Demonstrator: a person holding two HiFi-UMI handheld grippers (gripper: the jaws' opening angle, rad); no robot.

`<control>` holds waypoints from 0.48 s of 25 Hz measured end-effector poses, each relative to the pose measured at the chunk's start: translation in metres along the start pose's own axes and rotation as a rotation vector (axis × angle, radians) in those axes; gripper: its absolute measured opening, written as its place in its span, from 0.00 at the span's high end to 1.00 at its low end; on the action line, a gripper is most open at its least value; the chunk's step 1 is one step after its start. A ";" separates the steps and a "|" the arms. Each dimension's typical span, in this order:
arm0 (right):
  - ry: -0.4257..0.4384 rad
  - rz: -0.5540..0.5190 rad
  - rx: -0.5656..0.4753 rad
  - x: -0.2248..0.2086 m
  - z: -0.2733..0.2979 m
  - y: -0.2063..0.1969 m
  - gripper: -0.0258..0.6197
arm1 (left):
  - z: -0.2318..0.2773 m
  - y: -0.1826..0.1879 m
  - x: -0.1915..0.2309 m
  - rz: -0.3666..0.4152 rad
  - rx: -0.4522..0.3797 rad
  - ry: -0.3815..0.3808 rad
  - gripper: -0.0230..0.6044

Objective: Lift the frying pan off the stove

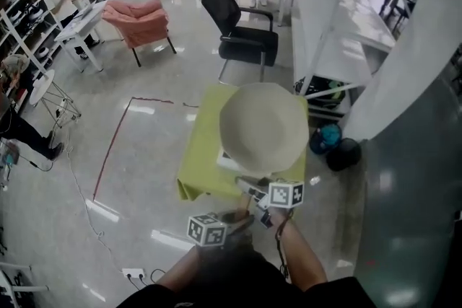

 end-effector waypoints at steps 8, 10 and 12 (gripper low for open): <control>-0.005 0.009 -0.057 0.032 0.003 -0.011 0.52 | -0.035 0.007 -0.007 0.029 0.010 -0.044 0.72; -0.010 0.005 -0.068 0.036 0.007 -0.016 0.52 | -0.042 0.005 -0.004 0.033 0.017 -0.048 0.72; -0.017 -0.004 -0.069 0.038 0.007 -0.020 0.52 | -0.045 0.002 -0.003 0.034 0.023 -0.053 0.72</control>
Point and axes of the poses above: the fingertips, and each gripper's own axes: z forward along the fingers, x to its left, y out of its top, the point moved 10 cm from there along -z, backward along the fingers, and after that the axes turned 7 degrees about -x, right-handed, at the moved point
